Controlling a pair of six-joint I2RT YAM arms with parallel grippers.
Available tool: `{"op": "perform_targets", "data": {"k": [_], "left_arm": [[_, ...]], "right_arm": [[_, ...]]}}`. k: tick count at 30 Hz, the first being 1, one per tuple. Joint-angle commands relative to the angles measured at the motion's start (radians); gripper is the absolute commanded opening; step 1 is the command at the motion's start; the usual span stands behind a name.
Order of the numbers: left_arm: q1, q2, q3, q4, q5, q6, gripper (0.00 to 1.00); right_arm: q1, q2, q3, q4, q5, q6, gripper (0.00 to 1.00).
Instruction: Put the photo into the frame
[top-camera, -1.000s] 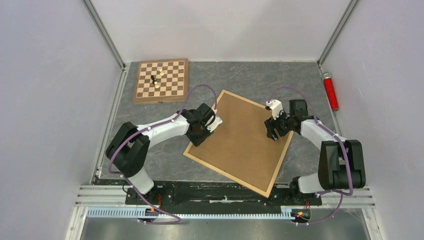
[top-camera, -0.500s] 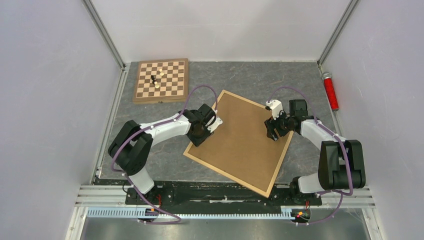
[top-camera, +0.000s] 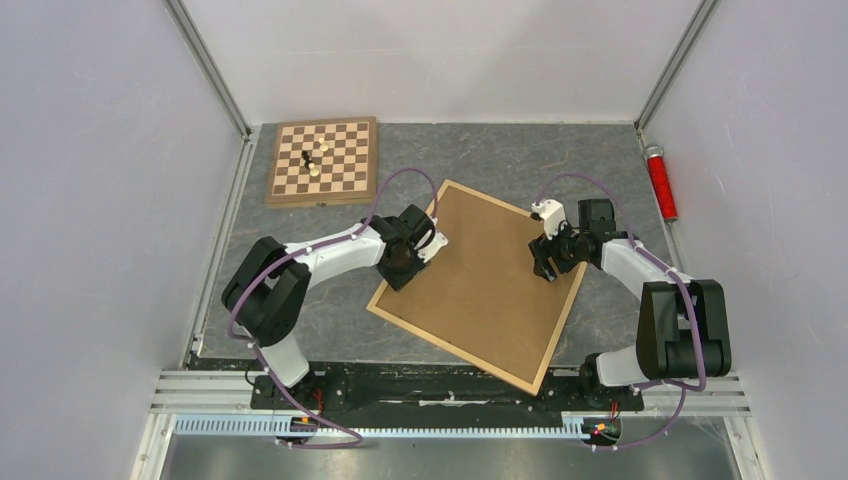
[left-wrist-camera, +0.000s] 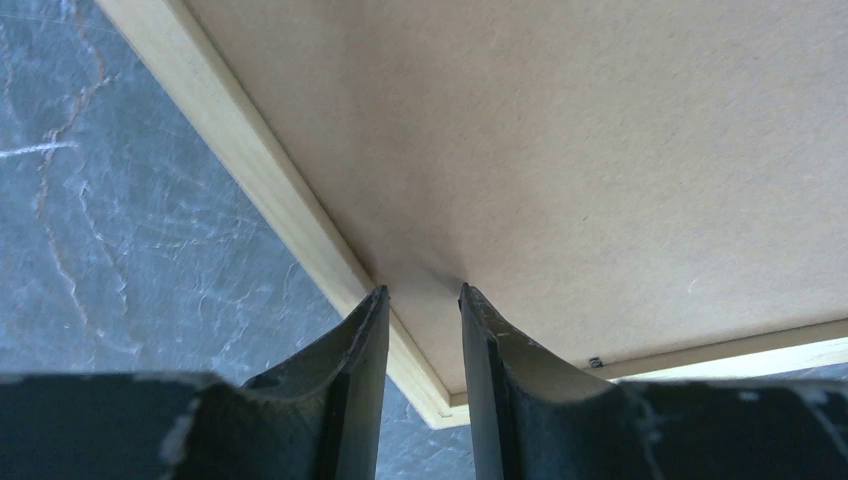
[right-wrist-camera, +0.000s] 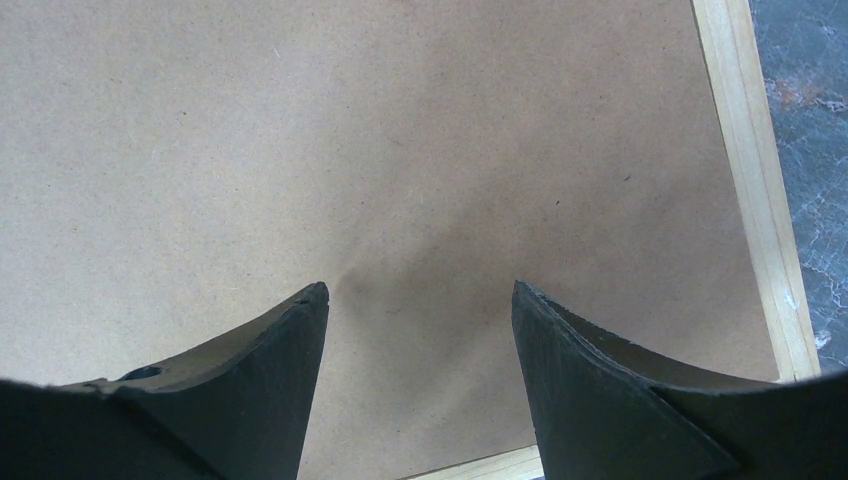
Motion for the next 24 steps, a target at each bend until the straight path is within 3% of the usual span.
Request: {"op": "perform_targets", "data": {"k": [1,24], "left_arm": [[-0.003,0.039,0.000,0.016,0.064,0.002,0.39],[0.045,0.030,-0.037,-0.038,0.090,0.013,0.39]], "right_arm": [[-0.006,-0.020,0.008,0.005,-0.017,-0.007,0.71],[-0.010,-0.019,0.005,0.002,-0.024,-0.014,0.71]]}}
